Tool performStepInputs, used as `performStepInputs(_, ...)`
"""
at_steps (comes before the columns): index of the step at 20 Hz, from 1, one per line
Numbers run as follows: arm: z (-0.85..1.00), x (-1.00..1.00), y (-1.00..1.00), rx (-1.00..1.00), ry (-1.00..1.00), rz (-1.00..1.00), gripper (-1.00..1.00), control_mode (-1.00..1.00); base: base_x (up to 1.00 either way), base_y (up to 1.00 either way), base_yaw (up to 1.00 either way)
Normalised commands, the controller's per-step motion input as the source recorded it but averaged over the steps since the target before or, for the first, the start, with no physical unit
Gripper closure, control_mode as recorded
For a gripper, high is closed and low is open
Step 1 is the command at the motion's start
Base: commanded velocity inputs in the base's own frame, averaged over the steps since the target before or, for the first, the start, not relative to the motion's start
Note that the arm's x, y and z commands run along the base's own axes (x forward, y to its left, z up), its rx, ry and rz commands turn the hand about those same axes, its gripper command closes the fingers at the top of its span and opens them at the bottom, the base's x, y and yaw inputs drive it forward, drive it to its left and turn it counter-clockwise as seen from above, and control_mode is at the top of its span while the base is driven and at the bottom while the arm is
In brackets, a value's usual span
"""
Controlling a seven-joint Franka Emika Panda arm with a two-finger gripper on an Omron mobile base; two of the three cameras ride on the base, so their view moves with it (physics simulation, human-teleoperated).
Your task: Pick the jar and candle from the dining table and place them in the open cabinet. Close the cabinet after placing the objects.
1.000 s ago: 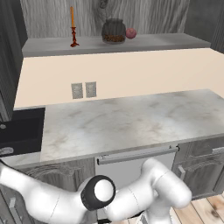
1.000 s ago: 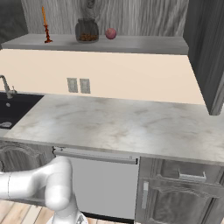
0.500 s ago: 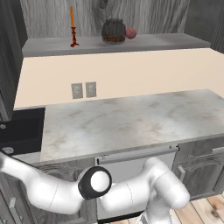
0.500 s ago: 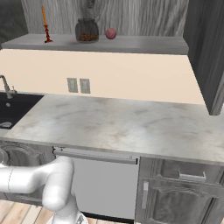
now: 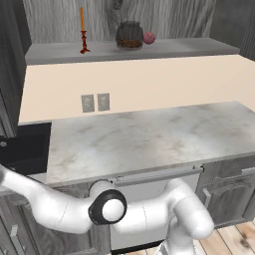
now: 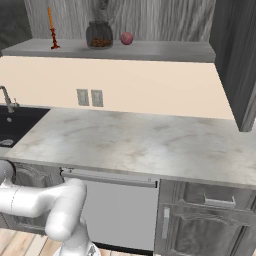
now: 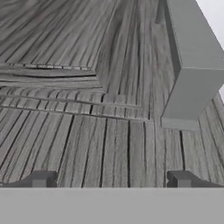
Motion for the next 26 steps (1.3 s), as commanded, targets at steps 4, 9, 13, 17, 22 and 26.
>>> performStepInputs(4, 0.34, 0.16, -0.15, 0.01, 0.03, 0.0, -1.0, -1.0, 0.0, 0.0, 0.0)
performStepInputs(9, 0.36, 0.15, -0.14, 0.0, 0.05, 0.0, -1.0, -1.0, 0.0, 0.0, 0.0)
performStepInputs(13, 0.17, 0.16, -0.29, 0.04, 0.01, 0.0, -1.0, -1.0, 0.0, 0.0, 0.0)
performStepInputs(17, 0.02, 0.24, -0.38, 0.1, 0.0, 0.0, -1.0, -1.0, 0.0, 0.0, 0.0)
performStepInputs(22, 0.0, 0.37, -0.46, 0.16, 0.0, 0.0, -1.0, -1.0, 0.0, 0.0, 0.0)
performStepInputs(26, 0.02, 0.38, -0.43, 0.15, 0.0, 0.0, -1.0, -1.0, 0.0, 0.0, 0.0)
